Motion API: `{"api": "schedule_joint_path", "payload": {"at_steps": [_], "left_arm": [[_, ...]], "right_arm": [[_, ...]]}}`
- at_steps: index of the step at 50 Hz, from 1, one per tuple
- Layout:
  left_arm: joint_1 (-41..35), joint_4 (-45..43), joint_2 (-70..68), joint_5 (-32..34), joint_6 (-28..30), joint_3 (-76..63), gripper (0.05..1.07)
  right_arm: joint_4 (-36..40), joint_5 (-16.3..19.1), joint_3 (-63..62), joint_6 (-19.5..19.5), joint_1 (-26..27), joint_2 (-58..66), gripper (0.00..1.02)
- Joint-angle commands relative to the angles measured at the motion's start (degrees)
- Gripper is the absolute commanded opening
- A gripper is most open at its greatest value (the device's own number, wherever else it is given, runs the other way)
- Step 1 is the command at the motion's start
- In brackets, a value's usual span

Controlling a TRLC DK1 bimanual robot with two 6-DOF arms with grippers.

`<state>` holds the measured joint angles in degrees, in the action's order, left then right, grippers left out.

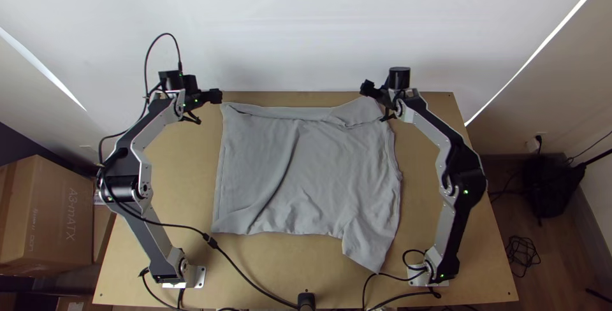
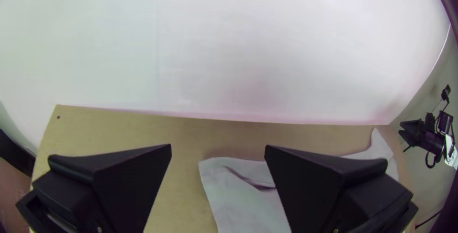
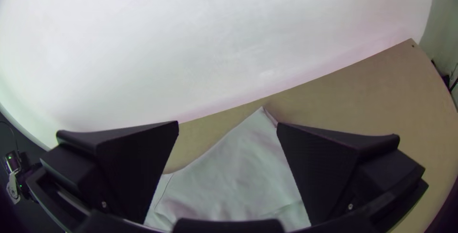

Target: Fold the t-shirt

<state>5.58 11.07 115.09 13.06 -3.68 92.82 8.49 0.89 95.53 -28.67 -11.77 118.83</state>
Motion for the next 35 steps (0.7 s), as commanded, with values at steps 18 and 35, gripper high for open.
{"api": "schedule_joint_path", "payload": {"at_steps": [18, 35], "left_arm": [[1.45, 11.96, -29.31, 2.23, -1.24, -2.55, 1.03], [4.0, 22.5, -40.73, 5.13, -0.01, -1.94, 1.03]], "right_arm": [[25.52, 7.82, -10.54, -4.65, 7.2, -34.71, 0.97], [52.15, 20.12, -23.1, 2.65, 17.39, -50.45, 0.92]]}}
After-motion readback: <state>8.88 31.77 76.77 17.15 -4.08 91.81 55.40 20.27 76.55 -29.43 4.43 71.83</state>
